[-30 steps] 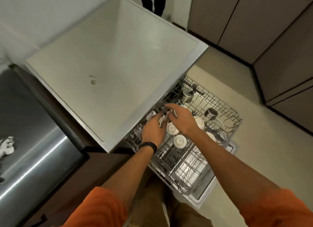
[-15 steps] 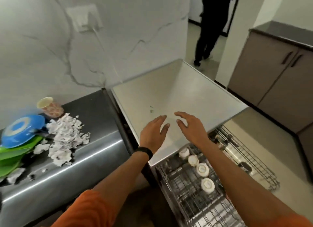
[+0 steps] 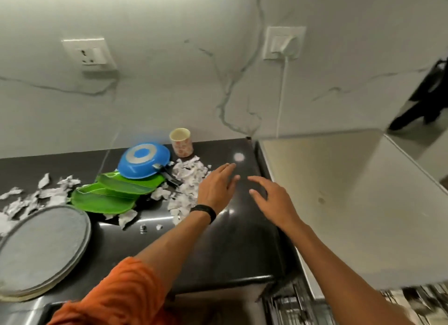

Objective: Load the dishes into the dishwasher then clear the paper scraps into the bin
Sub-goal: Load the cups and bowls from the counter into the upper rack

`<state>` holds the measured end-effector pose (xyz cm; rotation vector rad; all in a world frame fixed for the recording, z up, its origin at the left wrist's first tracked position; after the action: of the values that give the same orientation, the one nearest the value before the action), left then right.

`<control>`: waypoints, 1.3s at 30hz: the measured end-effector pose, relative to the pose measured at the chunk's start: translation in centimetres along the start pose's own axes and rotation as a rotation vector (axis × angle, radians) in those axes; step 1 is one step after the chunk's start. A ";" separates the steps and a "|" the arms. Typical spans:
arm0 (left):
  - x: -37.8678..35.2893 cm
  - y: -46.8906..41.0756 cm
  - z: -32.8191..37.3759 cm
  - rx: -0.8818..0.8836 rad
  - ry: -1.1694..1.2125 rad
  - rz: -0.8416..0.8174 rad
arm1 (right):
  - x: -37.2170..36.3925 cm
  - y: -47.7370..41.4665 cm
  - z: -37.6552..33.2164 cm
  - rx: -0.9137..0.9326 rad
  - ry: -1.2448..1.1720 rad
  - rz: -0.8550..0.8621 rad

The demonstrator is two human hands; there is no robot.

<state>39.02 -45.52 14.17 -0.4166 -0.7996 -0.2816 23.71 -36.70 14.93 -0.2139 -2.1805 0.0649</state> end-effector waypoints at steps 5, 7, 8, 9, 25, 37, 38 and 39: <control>5.2 -4.7 -8.0 0.074 -0.038 0.065 | -5.1 -6.0 -5.6 0.044 -0.030 -0.039; 6.7 -6.6 -10.6 0.100 -0.054 0.085 | -6.6 -7.8 -7.2 0.051 -0.034 -0.056; 7.4 -7.4 -11.7 0.111 -0.063 0.089 | -7.4 -8.5 -7.8 0.050 -0.034 -0.063; 8.0 -8.3 -12.7 0.119 -0.083 0.086 | -8.0 -9.2 -8.3 0.048 -0.032 -0.072; 6.9 -17.0 -18.0 0.140 -0.400 -0.069 | -9.3 -12.2 -5.5 -0.112 -0.015 -0.077; 2.7 -10.1 -2.9 -0.442 -0.195 -0.007 | -6.5 -12.4 -1.5 -0.310 -0.052 0.163; 2.3 -9.3 -1.8 -0.480 -0.154 0.000 | -5.9 -12.0 -0.9 -0.328 -0.053 0.198; 2.0 -8.5 -0.8 -0.515 -0.104 0.008 | -5.2 -11.4 -0.1 -0.350 -0.055 0.230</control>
<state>37.48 -53.58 17.28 -0.9233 -0.8233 -0.4631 25.29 -48.83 12.22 -0.6670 -2.2014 -0.1850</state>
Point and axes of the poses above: each hand's wrist, its own y-axis away from the middle knuckle, its own x-axis out of the back of the hand, z = x × y, the point moved 6 cm from there along -y, towards the middle knuckle, and after that the axes turned 10 degrees about y, right-handed, at the moved point
